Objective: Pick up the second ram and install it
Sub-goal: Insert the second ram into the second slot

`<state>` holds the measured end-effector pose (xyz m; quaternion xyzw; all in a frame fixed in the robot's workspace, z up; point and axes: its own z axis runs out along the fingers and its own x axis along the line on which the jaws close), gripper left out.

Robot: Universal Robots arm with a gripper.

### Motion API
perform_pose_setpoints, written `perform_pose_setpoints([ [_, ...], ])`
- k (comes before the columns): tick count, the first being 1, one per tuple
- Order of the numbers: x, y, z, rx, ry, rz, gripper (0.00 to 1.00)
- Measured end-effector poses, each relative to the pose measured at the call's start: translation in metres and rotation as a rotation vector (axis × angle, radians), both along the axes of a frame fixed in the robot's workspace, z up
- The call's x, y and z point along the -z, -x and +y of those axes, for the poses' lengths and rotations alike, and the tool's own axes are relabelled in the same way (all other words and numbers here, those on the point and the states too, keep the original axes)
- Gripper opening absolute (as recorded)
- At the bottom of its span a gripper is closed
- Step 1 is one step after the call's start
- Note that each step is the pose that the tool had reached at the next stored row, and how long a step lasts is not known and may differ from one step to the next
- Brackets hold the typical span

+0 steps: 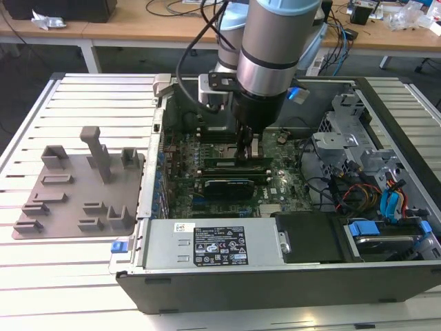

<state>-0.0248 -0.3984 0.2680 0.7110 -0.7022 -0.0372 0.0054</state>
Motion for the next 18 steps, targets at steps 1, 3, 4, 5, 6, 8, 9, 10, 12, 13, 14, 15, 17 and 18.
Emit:
perform_pose_setpoints([
  [1,0.0029,0.000,0.0041,0.000,0.0000,0.0000,0.14],
  [3,0.0097,0.000,0.0104,0.002,0.0000,0.0000,0.14],
  [4,0.0126,0.000,0.0120,0.007,-0.0001,0.0001,0.14],
  [5,0.0144,0.000,0.0129,0.011,0.0001,0.0001,0.14],
  [6,0.0158,0.000,0.0138,0.014,0.0003,0.0001,0.14],
  [8,0.0214,0.000,0.0152,0.019,0.0003,0.0000,0.14],
  [9,0.0235,0.000,0.0152,0.023,0.0003,0.0001,0.14],
  [10,0.0248,0.000,0.0152,0.026,0.0003,0.0001,0.14],
  [12,0.0272,0.000,0.0152,0.031,0.0003,0.0001,0.14],
  [13,0.0287,0.000,0.0152,0.034,0.0003,0.0000,0.14],
  [14,0.0297,0.000,0.0152,0.036,0.0003,0.0001,0.14],
  [15,0.0304,0.000,0.0152,0.036,0.0003,0.0000,0.14],
  [17,0.0326,0.000,0.0152,0.037,0.0002,0.0001,0.14],
  [18,0.0335,0.000,0.0153,0.038,0.0003,0.0000,0.14],
])
